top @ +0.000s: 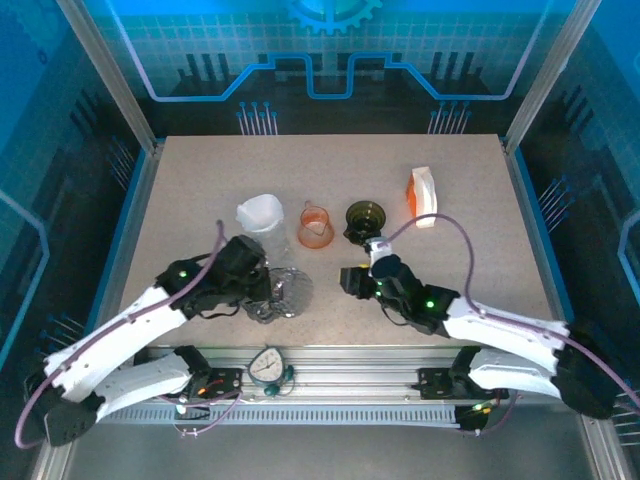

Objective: Place the coffee filter in the dripper

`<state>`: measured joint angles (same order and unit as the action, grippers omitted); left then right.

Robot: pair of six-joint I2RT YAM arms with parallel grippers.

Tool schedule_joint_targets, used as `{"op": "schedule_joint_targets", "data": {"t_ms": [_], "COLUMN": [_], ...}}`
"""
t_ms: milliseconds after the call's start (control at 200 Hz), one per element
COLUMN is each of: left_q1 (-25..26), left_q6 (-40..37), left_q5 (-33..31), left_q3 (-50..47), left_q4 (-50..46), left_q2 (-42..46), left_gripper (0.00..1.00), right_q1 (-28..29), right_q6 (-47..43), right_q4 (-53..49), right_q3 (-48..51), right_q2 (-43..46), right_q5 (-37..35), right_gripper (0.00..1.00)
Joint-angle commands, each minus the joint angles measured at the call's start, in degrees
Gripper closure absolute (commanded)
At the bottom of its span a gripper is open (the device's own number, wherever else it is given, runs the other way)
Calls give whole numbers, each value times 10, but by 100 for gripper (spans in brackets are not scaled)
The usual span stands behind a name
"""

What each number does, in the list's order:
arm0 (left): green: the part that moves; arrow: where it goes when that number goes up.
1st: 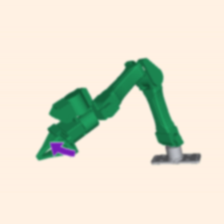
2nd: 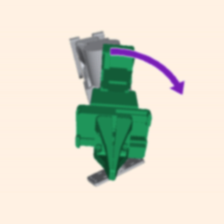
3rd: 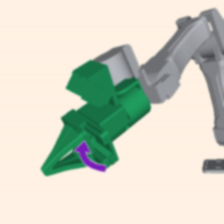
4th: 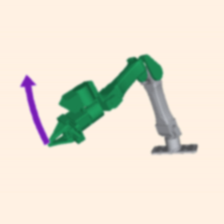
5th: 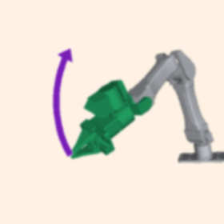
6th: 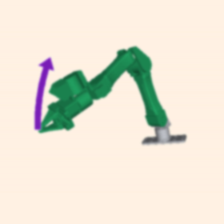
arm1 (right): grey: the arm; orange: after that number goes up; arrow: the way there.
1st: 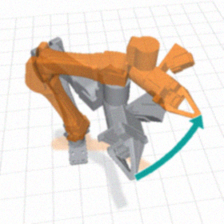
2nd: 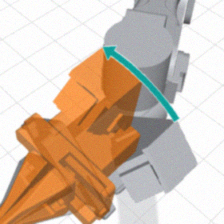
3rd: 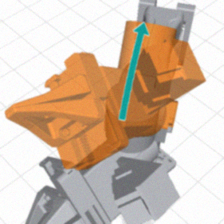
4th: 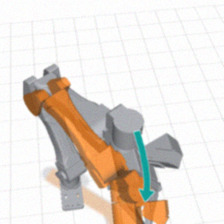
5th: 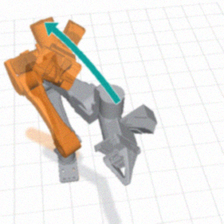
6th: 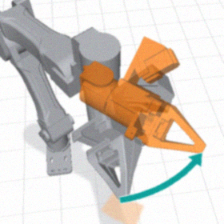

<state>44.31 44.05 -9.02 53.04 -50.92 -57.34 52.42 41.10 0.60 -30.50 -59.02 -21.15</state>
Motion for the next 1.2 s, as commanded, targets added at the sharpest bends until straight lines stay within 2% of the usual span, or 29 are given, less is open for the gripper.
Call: {"op": "schedule_joint_targets", "data": {"t_ms": [0, 155, 375, 620, 921, 1076, 1196], "left_q1": [48, 87, 90, 79, 79, 79, 76], "left_q6": [31, 16, -16, -34, -52, -55, -56], "left_q5": [-35, -35, -46, -57, -72, -76, -78], "left_q3": [34, 77, 133, 151, 168, 171, 175], "left_q4": [79, 130, 138, 130, 122, 118, 114], "left_q2": [-63, -178, -301, -358, -388, -381, -368], "left_gripper": [100, 100, 100, 100, 100, 68, 62], "right_q1": [-8, -18, -20, -20, -21, -21, -21], "right_q6": [-8, -5, -9, -6, 0, -1, -3], "right_q4": [-140, -214, -275, -292, -285, -280, -275], "right_q3": [24, 37, 41, 53, 66, 65, 63], "right_q2": [77, 175, 241, 261, 268, 267, 264], "right_q5": [-80, -92, -87, -76, -69, -68, -69], "right_gripper": [45, 43, 41, 39, 38, 34, 32]}}
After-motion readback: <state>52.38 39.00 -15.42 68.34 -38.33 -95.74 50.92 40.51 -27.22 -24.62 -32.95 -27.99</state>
